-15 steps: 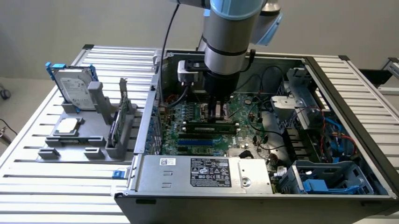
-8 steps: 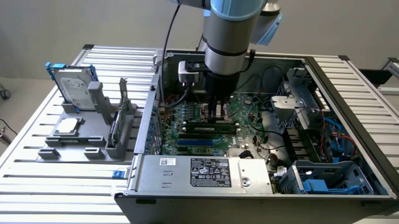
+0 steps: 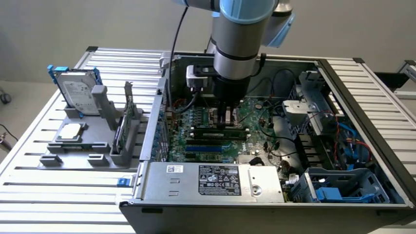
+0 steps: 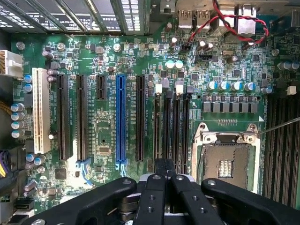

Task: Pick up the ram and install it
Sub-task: 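Press down the ram until it locks into place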

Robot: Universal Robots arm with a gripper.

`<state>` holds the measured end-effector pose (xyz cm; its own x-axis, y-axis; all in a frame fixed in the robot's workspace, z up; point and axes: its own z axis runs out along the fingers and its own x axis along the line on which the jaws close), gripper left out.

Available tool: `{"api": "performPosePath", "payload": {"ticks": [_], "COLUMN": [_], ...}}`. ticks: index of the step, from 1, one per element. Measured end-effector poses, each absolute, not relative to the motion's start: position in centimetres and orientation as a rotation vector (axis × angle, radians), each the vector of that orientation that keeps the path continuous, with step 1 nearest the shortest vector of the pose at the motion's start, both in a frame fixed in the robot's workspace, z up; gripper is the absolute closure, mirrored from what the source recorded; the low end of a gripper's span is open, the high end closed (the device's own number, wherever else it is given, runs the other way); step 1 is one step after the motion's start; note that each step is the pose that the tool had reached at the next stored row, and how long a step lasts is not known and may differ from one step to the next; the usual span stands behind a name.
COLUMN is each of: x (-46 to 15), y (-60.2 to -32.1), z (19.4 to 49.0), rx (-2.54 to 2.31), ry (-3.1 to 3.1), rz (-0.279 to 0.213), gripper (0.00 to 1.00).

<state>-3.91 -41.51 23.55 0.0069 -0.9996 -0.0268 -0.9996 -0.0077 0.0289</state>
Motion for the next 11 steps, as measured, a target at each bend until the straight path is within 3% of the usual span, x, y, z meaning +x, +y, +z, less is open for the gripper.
{"api": "performPosePath", "payload": {"ticks": [11], "x": [-3.83], "y": [-41.51], "z": [23.12], "rx": [2.227], "ry": [-2.213], "rz": [-0.062], "gripper": [0.89]}}
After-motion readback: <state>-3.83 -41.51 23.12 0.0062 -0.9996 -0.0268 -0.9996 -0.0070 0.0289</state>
